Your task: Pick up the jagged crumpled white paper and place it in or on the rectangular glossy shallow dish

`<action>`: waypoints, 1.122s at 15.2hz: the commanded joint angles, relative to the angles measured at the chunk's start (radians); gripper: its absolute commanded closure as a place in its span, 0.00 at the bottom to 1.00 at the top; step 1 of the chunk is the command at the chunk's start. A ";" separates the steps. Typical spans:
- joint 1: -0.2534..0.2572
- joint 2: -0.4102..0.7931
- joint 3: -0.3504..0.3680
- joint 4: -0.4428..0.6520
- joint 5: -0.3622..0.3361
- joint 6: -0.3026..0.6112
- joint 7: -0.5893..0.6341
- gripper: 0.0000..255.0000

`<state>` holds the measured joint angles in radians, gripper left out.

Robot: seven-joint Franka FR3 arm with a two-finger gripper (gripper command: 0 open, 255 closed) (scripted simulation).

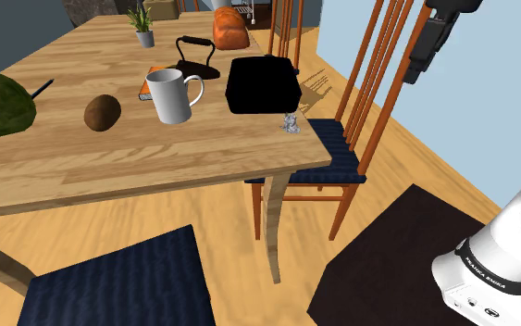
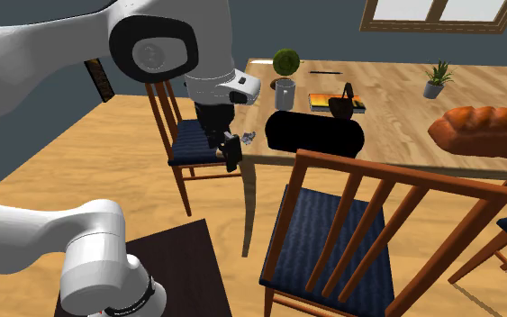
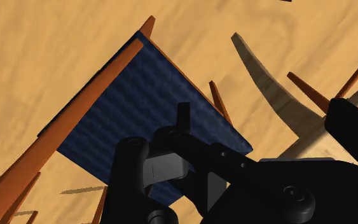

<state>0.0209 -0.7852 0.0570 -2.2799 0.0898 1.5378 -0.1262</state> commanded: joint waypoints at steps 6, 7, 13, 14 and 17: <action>0.017 0.114 0.097 0.032 0.047 0.091 0.102 0.00; 0.020 0.139 0.116 0.042 0.054 0.108 0.122 0.00; 0.028 0.312 0.228 0.130 0.069 0.204 0.247 0.00; 0.029 0.343 0.246 0.149 0.067 0.218 0.269 0.00; 0.030 0.443 0.300 0.214 0.051 0.257 0.337 0.00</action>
<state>0.0492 -0.3778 0.3361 -2.0864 0.1457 1.7783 0.1828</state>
